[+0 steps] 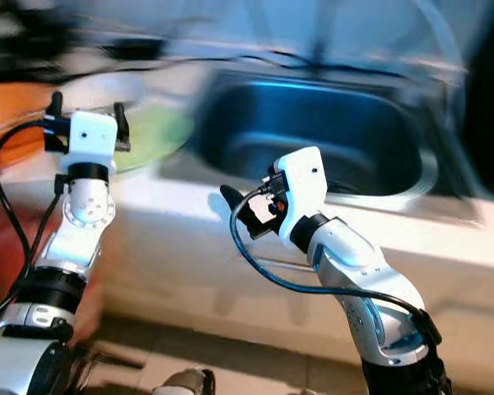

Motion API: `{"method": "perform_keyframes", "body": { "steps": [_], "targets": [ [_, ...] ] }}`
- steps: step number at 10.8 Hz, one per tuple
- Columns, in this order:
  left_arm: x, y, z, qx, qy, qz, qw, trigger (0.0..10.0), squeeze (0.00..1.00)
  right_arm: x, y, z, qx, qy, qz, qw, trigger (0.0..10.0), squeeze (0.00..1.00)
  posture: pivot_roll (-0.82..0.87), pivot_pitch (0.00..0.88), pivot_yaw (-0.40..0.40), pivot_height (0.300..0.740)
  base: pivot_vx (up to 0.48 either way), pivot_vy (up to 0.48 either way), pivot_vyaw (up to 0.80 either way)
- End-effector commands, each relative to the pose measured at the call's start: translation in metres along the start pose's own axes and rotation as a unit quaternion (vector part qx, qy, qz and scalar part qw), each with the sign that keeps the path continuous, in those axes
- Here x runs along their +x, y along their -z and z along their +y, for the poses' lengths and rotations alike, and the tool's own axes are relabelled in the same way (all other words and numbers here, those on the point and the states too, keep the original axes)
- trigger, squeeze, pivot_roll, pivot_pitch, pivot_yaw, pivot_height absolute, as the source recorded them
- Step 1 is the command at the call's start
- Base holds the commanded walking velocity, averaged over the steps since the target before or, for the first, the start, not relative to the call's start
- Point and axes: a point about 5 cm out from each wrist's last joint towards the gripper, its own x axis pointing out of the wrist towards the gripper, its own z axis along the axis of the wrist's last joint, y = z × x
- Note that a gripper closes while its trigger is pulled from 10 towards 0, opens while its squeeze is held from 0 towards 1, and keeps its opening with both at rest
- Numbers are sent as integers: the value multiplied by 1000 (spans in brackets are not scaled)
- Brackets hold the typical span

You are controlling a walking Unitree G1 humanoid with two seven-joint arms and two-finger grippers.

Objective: Kitchen organization

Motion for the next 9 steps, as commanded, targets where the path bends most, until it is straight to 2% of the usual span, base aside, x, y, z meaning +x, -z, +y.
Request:
{"method": "perform_keyframes", "body": {
  "steps": [1, 3, 5, 6, 7, 8, 9],
  "targets": [
    [1, -1, 9, 10, -18, 2, 1000, 10000, 0, 0, -2, -1, -8, 2, -7, 1000, 10000, 0, -8, 32, 25, 740, 0, 0, 0],
    [4, 4, 15, 12, -31, 19, 999, 10000, 0, 0, -1, -3, -8, 5, -8, 1000, 10000, 0, -10, 28, 23, 740, 0, 0, 0],
    [8, 13, 19, -17, -41, 53, 998, 10000, 0, 0, -2, -5, -11, 10, -12, 1000, 10000, 0, -14, 27, 22, 740, 0, 0, 0],
    [9, 13, 19, -21, -41, 55, 997, 10000, 0, 0, -2, -5, -11, 11, -12, 1000, 10000, 0, -14, 27, 23, 740, 0, 0, 0],
    [10, 14, 17, -43, -34, 65, 996, 10000, 0, 0, -3, -4, -12, 12, -14, 1000, 10000, 0, -16, 31, 23, 740, 0, 0, 0],
    [12, 14, 7, -132, -9, 87, 987, 10000, 0, 0, -4, -4, -15, 15, -19, 1000, 10000, 0, -17, 36, 23, 740, 0, 0, 0],
    [16, 10, 4, -153, -1, 74, 985, 10000, 0, 0, -6, -4, -16, 19, -25, 999, 10000, 0, -20, 40, 23, 740, 0, 0, 0]
  ]
}}
